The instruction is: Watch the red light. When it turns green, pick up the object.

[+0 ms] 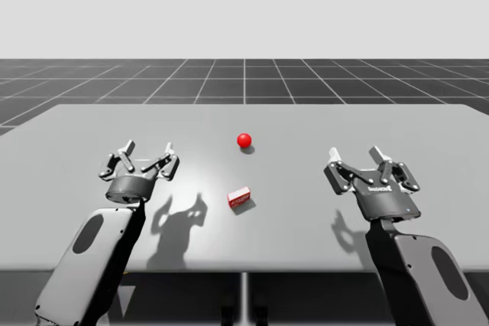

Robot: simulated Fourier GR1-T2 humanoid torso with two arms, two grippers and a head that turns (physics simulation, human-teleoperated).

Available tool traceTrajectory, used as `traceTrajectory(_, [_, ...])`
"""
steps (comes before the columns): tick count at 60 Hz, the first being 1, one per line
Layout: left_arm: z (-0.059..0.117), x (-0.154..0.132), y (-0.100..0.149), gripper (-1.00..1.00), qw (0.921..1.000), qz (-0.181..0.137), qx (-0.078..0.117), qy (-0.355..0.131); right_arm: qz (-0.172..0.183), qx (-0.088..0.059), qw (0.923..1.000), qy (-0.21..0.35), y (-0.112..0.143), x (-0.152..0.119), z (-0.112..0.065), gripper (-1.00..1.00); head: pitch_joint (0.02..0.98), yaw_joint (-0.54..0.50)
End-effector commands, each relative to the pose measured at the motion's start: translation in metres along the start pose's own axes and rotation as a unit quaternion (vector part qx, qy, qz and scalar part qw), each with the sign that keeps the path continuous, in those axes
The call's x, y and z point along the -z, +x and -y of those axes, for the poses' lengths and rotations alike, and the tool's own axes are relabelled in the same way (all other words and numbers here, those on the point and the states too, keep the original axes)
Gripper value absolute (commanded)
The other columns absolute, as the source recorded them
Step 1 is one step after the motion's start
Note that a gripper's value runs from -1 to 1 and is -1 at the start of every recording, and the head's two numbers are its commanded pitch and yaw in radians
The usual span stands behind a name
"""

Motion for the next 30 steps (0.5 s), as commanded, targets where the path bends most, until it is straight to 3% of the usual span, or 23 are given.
traceTrajectory(1, [-0.0025,0.006,-0.016,-1.0,0.9998,-0.018,0.011,0.006,-0.013,0.0,0.9999,-0.007,-0.0134,-0.0015,0.0047,-1.0,0.089,0.0])
traceTrajectory(6, [-0.003,0.0062,-0.016,-1.0,0.9998,-0.018,0.008,0.006,-0.014,-0.006,0.9999,0.003,-0.0129,-0.0006,0.0039,-1.0,0.106,0.0])
traceTrajectory(8, [-0.0032,0.0062,-0.016,-1.0,0.9998,-0.018,0.008,0.006,-0.019,-0.02,0.9996,-0.003,-0.0132,-0.0001,0.0037,-1.0,0.125,0.0])
traceTrajectory(30, [-0.0031,0.0072,-0.017,-1.0,0.9998,-0.019,0.011,0.002,-0.031,-0.022,0.9993,-0.002,-0.0133,0.0028,0.0027,-1.0,0.367,0.02])
